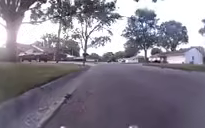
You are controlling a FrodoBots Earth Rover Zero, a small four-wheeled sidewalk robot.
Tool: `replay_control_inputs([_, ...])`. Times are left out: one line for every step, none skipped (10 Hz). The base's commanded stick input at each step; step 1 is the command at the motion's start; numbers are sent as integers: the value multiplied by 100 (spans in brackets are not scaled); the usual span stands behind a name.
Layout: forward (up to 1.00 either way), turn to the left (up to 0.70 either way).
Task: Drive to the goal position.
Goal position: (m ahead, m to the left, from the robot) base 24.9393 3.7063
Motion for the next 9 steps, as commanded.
replay_control_inputs([100,0])
replay_control_inputs([100,0])
replay_control_inputs([100,0])
replay_control_inputs([100,0])
replay_control_inputs([100,0])
replay_control_inputs([100,0])
replay_control_inputs([100,0])
replay_control_inputs([100,0])
replay_control_inputs([100,0])
